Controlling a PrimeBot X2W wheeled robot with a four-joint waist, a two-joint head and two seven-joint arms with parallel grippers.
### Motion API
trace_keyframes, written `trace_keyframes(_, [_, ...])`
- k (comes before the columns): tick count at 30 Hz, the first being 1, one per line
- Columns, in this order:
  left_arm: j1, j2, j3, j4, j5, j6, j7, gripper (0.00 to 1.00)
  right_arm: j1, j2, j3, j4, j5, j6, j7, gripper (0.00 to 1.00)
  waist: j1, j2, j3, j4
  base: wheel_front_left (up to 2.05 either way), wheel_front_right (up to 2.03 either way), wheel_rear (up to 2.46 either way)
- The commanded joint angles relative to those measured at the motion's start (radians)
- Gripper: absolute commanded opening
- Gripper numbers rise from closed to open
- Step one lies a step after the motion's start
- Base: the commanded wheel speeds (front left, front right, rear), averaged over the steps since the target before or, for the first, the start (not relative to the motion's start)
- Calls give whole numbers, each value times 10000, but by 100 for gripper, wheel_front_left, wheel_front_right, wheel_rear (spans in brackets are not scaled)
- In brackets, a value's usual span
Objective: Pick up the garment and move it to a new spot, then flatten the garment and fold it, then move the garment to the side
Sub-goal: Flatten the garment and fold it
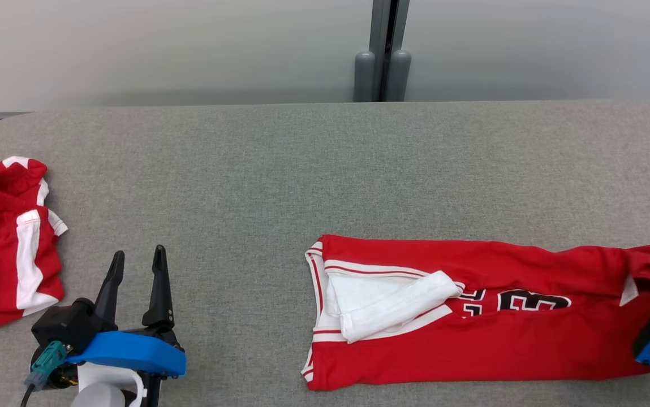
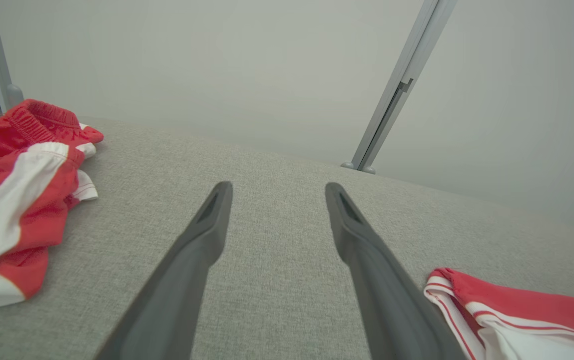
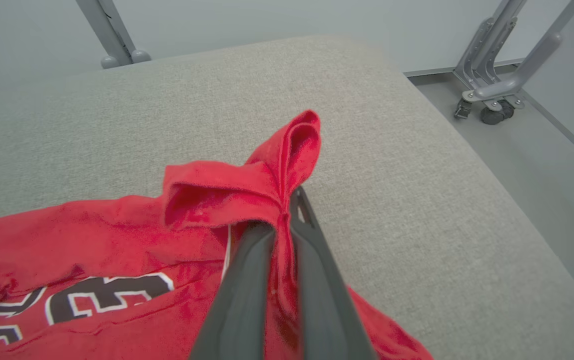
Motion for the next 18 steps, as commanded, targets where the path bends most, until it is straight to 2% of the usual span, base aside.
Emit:
trace_keyframes(1, [92, 10, 80, 19, 55, -59, -46, 100, 155, 101, 418, -234, 160, 2, 148, 0, 1, -1, -66, -43, 0, 0, 0])
trace_keyframes(6, [126, -25, 103, 39, 29, -72, -46, 100, 329, 248, 2398, -668, 941, 2, 359, 0, 1, -1, -193, -24, 0, 0, 0])
trace_keyframes(10, [114, -5, 26, 78, 24, -81, -46, 100, 160, 243, 4096, -523, 1784, 2, 198, 0, 1, -1, -252, 81, 0, 0, 0])
trace_keyframes(11, [114, -5, 26, 78, 24, -81, -46, 100, 160, 243, 4096, -523, 1784, 2, 198, 0, 1, -1, -252, 81, 0, 0, 0])
trace_keyframes(18, [8, -65, -105, 121, -15, -93, -46, 100, -902, 239, 6680, 744, 3103, 2, -518, 0, 1, -1, -232, 330, 0, 0, 0])
